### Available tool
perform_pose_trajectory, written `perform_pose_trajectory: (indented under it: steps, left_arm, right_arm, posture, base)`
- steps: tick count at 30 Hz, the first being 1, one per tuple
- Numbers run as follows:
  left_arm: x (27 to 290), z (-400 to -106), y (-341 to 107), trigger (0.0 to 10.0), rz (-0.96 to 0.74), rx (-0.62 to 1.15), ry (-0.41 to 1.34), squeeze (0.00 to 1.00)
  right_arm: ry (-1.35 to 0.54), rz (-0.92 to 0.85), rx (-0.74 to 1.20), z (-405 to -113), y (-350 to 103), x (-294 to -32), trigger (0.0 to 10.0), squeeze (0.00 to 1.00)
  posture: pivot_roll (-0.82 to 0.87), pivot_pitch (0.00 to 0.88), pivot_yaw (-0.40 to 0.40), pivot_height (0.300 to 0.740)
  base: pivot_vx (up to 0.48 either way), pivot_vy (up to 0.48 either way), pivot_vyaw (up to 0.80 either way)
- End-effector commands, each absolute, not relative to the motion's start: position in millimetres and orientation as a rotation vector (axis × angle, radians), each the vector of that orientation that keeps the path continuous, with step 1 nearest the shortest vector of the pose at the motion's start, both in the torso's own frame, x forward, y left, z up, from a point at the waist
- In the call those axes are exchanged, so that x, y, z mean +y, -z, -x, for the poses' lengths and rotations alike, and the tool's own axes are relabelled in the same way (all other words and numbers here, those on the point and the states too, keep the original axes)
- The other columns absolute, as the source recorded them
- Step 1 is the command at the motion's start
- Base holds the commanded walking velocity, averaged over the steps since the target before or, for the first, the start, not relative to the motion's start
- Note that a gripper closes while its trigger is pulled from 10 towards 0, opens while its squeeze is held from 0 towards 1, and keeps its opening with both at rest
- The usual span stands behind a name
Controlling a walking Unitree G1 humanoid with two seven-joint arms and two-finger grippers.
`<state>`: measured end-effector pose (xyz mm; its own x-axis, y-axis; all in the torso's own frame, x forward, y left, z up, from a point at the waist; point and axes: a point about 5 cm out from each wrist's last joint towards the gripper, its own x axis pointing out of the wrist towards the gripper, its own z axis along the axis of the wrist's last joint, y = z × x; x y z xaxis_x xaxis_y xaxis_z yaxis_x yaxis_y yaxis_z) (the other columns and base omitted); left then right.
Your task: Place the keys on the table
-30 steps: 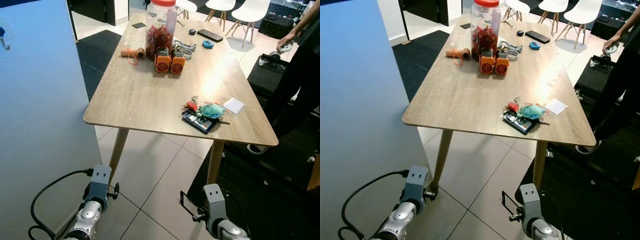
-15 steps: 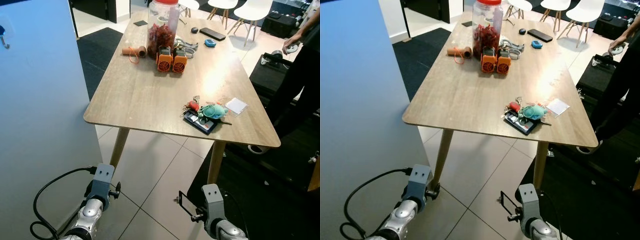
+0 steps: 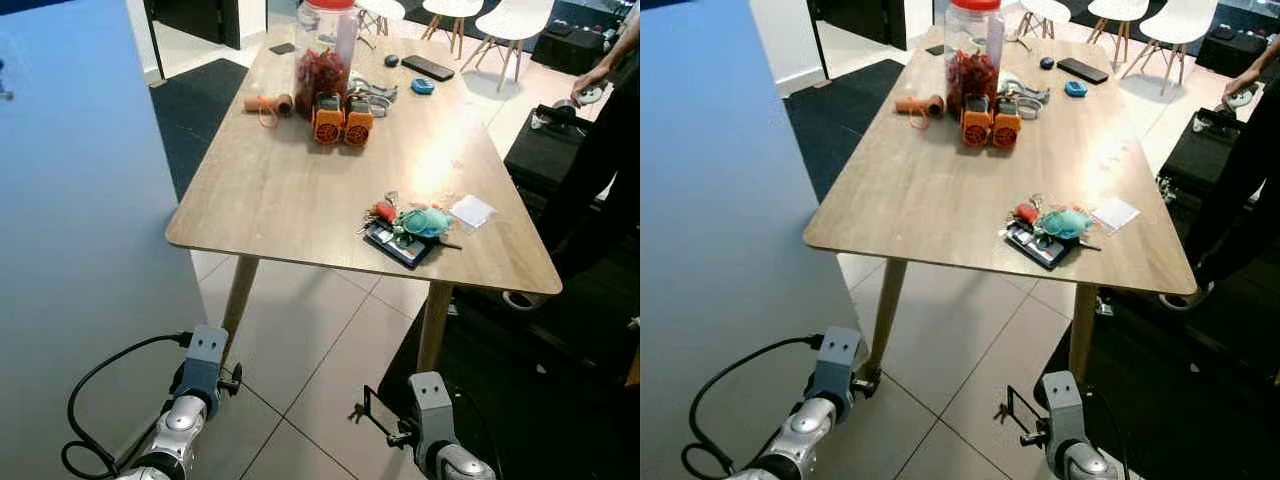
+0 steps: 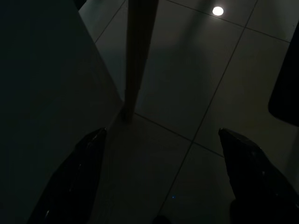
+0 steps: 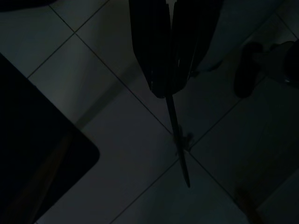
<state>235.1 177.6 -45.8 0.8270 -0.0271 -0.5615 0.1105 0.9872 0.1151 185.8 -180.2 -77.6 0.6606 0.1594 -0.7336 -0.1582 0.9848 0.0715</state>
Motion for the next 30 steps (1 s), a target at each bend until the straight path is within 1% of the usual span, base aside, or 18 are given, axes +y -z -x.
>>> perform_pose_trajectory:
  steps: [1, 11, 24, 30]
  left_arm:
    - [173.0, -230.7, 49.9, 10.0, -0.134, 0.619, 0.085, 0.00]
    - [173.7, -226.7, 53.0, 10.0, -0.139, 0.640, 0.089, 0.00]
    - [175.4, -230.1, 50.0, 10.0, -0.134, 0.621, 0.089, 0.00]
    - [174.6, -230.4, 49.4, 10.0, -0.116, 0.612, 0.087, 0.00]
  right_arm:
    - [-0.161, -0.008, 0.844, -182.3, 79.4, -182.6, 10.0, 0.00]
    - [-0.156, -0.015, 0.848, -182.0, 80.3, -178.9, 10.0, 0.00]
    - [-0.150, -0.029, 0.851, -182.4, 80.7, -175.6, 10.0, 0.00]
    - [-0.155, -0.022, 0.853, -181.8, 80.7, -177.2, 10.0, 0.00]
  posture:
    - [0.06, 0.028, -0.064, 0.740]
    - [0.08, 0.025, -0.065, 0.740]
    - [0.08, 0.005, -0.070, 0.740]
    - [0.08, 0.003, -0.073, 0.740]
  base:
    - [0.000, 0.000, 0.00]
    - [0.000, 0.000, 0.00]
    - [0.000, 0.000, 0.00]
    - [0.404, 0.000, 0.00]
